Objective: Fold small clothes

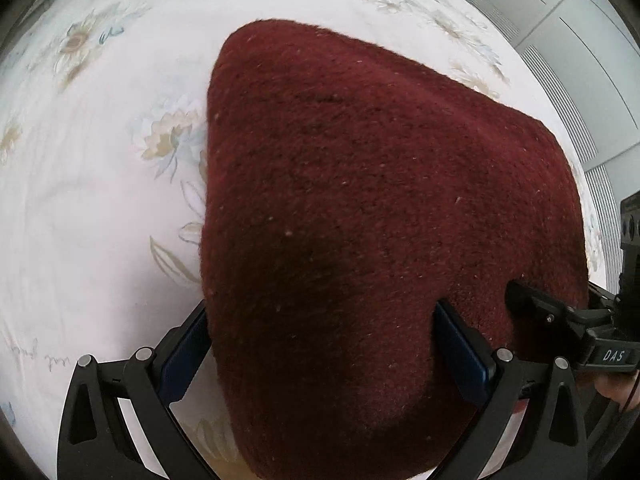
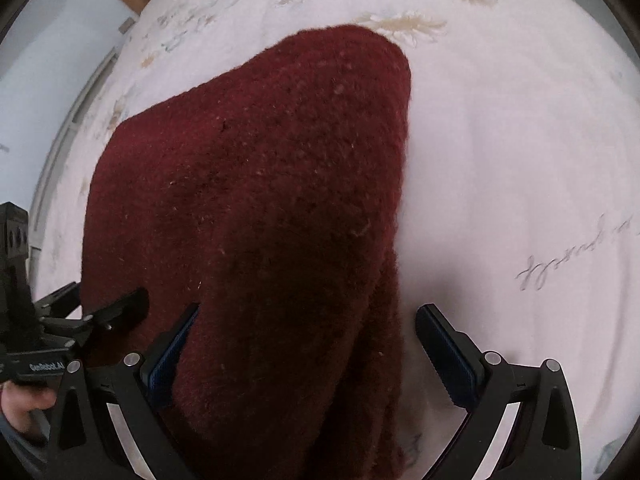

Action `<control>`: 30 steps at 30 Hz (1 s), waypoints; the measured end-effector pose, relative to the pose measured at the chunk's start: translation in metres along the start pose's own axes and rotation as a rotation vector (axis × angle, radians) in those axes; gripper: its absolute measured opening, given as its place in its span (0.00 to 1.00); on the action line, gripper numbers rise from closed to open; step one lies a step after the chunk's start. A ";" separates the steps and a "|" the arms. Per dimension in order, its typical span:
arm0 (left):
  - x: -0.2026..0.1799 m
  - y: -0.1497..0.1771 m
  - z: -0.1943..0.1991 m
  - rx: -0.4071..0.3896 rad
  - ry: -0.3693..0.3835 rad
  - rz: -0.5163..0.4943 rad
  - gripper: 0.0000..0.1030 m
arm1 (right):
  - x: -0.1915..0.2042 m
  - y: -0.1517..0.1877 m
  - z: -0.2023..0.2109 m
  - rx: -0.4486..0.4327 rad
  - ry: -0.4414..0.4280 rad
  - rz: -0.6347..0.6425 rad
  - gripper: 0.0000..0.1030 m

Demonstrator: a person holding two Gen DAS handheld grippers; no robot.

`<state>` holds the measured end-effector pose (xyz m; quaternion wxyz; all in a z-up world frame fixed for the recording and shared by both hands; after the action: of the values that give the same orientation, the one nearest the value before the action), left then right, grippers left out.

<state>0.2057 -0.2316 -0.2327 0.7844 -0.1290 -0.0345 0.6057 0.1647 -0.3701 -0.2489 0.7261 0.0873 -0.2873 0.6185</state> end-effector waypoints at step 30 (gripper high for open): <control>0.071 -0.023 0.118 -0.177 0.077 -0.093 0.46 | 0.184 -0.017 0.036 -0.087 -0.062 0.171 0.44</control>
<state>0.2217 -0.1500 -0.1205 0.7980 -0.2195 -0.0637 0.5576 0.1827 -0.2353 -0.1194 0.6646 0.0500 -0.3427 0.6621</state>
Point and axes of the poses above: each gripper's, at about its wrist camera, not at the fingertips, and z roughly against the way its jaws point, x to its left, y to its underside, the point moved 10 cm from there along -z, roughly the way its jaws point, and after that the axes turned 9 degrees about -y, right-handed, at the moved point
